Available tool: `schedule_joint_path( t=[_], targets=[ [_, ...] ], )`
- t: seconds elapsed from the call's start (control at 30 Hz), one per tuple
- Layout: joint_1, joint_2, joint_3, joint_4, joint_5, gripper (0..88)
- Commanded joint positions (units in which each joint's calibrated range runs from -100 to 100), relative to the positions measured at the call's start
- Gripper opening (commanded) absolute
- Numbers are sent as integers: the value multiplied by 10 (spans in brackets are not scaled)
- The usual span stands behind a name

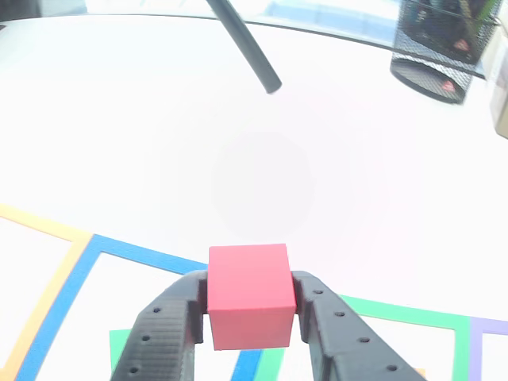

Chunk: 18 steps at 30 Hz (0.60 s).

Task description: Tower of hanoi

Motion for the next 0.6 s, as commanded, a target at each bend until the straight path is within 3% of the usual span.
schedule_joint_path(
  t=[0.0, 0.27, 0.4, 0.57],
  targets=[
    [58, -161, -12, 180, 0, 35],
    [138, -317, -199, 539, 0, 32],
    [187, -287, -434, 758, 0, 31],
    [252, -245, -655, 906, 0, 30]
  ],
)
